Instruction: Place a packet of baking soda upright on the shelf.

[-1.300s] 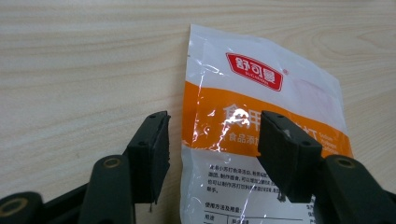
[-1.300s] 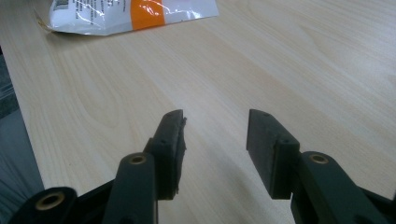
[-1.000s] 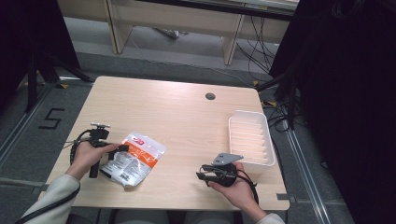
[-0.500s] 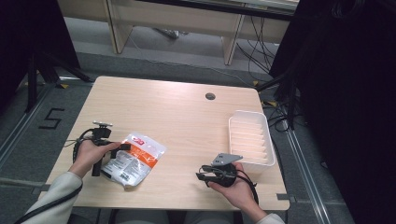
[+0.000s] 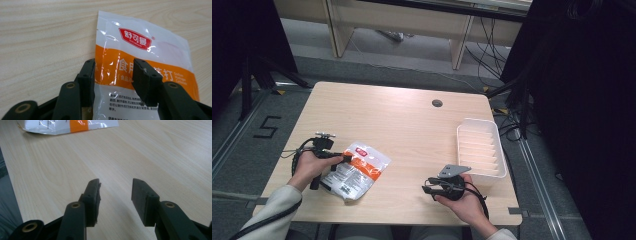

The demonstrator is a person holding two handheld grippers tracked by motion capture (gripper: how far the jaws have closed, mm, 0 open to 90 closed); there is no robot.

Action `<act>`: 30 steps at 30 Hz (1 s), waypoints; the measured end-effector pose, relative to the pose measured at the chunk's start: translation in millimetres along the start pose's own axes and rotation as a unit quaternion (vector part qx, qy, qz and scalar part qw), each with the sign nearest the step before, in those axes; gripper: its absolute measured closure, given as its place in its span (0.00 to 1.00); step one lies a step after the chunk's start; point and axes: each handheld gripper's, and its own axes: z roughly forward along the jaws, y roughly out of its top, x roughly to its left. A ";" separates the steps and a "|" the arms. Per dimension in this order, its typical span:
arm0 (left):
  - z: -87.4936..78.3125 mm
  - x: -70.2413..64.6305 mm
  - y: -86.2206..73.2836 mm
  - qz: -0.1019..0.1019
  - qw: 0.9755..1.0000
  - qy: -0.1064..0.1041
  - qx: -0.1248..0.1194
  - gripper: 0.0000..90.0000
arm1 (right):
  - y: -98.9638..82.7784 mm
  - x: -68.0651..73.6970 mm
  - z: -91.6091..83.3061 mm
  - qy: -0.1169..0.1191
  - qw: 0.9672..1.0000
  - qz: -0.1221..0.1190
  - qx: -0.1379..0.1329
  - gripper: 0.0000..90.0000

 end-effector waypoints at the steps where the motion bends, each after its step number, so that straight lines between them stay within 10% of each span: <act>1: -0.2 -1.0 0.0 0.009 1.000 0.004 0.003 0.61 | 0.3 1.0 -1.3 0.002 1.000 0.007 0.010 0.65; 16: 0.9 -7.1 -4.9 0.114 0.993 0.038 0.001 0.93 | -0.9 -1.3 0.9 -0.007 1.000 -0.011 0.006 0.65; 30: -2.8 -0.2 -6.4 0.083 0.996 0.011 -0.021 1.00 | -1.1 -1.2 1.2 -0.006 1.000 -0.008 0.008 0.65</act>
